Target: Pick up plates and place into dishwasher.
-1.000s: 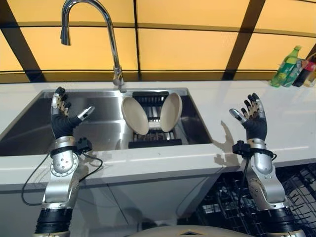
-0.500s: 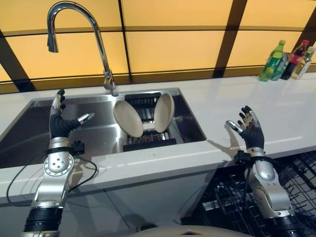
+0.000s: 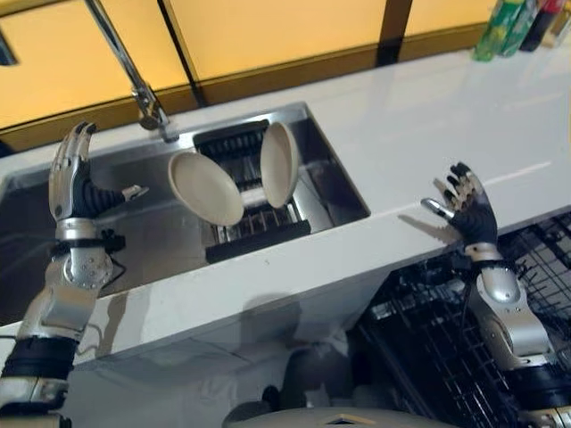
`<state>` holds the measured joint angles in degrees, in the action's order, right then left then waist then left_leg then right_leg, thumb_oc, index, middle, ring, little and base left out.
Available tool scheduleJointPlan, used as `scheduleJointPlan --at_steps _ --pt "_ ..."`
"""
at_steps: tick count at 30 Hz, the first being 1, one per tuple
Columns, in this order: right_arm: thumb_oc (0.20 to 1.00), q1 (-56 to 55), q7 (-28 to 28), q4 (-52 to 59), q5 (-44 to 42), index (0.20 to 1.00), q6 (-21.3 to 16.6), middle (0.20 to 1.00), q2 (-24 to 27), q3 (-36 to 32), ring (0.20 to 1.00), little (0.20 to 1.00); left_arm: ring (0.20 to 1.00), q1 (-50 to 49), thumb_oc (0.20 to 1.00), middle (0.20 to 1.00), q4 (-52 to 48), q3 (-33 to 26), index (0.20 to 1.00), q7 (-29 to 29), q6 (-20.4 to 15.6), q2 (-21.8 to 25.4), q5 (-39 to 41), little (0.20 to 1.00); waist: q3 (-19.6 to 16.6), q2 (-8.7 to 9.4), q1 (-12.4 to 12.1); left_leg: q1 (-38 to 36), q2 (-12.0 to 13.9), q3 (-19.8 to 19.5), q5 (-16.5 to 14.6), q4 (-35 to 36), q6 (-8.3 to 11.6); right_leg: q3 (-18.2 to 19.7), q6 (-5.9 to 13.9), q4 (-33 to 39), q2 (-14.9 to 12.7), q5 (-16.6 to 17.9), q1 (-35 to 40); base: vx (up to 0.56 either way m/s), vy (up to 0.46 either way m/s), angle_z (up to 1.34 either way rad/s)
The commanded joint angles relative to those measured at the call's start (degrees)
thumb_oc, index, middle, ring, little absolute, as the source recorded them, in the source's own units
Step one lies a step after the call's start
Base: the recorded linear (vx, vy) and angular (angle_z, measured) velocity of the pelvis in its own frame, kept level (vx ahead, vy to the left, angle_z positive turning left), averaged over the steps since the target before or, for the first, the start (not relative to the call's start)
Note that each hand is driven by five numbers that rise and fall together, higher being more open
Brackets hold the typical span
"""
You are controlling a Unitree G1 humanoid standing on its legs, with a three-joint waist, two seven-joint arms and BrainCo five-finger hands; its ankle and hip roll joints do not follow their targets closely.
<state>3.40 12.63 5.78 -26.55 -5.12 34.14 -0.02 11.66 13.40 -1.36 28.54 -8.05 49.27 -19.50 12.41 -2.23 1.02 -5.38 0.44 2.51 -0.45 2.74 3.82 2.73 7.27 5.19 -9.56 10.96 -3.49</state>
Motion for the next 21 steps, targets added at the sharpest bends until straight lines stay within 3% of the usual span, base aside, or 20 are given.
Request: scheduleJointPlan --at_steps 1,8,13,21 --pt "1.000 3.4 0.2 -0.5 -2.8 1.000 -2.4 1.000 3.7 -0.1 1.000 1.000 1.000 6.4 1.000 1.000 1.7 2.7 1.000 1.7 0.8 8.6 -7.1 1.000 2.6 -0.59 1.6 10.1 -3.0 -1.0 -3.7 -9.9 -3.69 1.3 3.44 -5.4 -2.7 -6.4 -1.3 -0.06 0.039 -0.03" --pt "1.000 0.4 -1.4 -0.4 -4.3 1.000 -2.9 1.000 6.0 -1.6 1.000 1.000 1.000 4.5 1.000 1.000 1.2 5.6 1.000 2.3 0.9 16.7 -18.8 1.000 2.7 -1.90 2.2 9.1 -3.4 0.0 -3.4 -9.3 -3.83 0.8 4.12 -4.5 -3.5 -6.3 0.5 0.07 0.082 0.01" --pt "1.000 -1.4 -3.5 -0.2 -4.3 1.000 -1.8 1.000 7.7 -3.1 1.000 1.000 1.000 1.7 1.000 1.000 0.0 7.2 1.000 3.4 0.9 18.5 -29.4 1.000 2.2 -3.27 3.1 7.9 -3.9 0.5 -3.4 -9.2 -3.67 1.1 4.48 -4.5 -3.9 -6.4 1.4 0.11 0.111 -0.02" --pt "1.000 -3.9 -5.3 0.2 -4.3 1.000 0.0 1.000 9.3 -5.2 1.000 1.000 1.000 -1.5 1.000 1.000 -3.1 8.3 1.000 9.9 -0.7 18.6 -35.9 1.000 1.5 -4.67 3.9 6.1 -4.8 1.5 -3.5 -9.1 -3.46 1.3 4.81 -4.9 -4.7 -6.8 2.8 0.10 0.080 0.01"
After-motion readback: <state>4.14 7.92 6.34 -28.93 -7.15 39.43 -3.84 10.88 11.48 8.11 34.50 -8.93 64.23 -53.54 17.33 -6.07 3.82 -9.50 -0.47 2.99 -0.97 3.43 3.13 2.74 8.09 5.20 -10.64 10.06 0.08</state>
